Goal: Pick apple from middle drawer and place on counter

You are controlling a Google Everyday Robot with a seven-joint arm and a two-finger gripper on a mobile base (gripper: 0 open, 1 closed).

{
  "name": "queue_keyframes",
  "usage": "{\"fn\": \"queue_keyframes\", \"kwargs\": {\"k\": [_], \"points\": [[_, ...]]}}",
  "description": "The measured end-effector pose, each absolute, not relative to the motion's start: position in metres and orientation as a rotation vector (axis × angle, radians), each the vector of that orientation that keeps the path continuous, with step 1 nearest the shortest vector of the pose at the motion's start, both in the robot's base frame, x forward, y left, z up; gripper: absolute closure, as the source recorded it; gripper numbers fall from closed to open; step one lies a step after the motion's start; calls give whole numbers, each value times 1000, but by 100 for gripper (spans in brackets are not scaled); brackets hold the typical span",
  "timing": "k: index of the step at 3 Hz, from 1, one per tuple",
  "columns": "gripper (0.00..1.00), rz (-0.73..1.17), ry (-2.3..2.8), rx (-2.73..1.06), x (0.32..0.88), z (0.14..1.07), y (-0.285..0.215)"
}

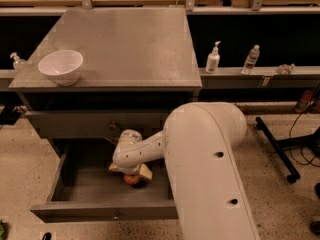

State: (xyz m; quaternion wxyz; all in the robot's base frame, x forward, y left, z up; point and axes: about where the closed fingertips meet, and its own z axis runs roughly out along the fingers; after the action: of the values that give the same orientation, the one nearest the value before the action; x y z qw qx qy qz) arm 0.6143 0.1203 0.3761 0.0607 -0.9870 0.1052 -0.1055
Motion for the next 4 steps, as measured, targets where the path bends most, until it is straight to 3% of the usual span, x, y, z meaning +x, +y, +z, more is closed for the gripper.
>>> {"fn": "queue_keyframes", "kwargs": {"k": [1,2,3,4], "points": [[0,-198,322,-2981,618,367,125],[17,-180,300,-2980,617,367,127],[41,-178,302,-2982,616,365,126],[72,-176,300,-2981,614,364,125]]}}
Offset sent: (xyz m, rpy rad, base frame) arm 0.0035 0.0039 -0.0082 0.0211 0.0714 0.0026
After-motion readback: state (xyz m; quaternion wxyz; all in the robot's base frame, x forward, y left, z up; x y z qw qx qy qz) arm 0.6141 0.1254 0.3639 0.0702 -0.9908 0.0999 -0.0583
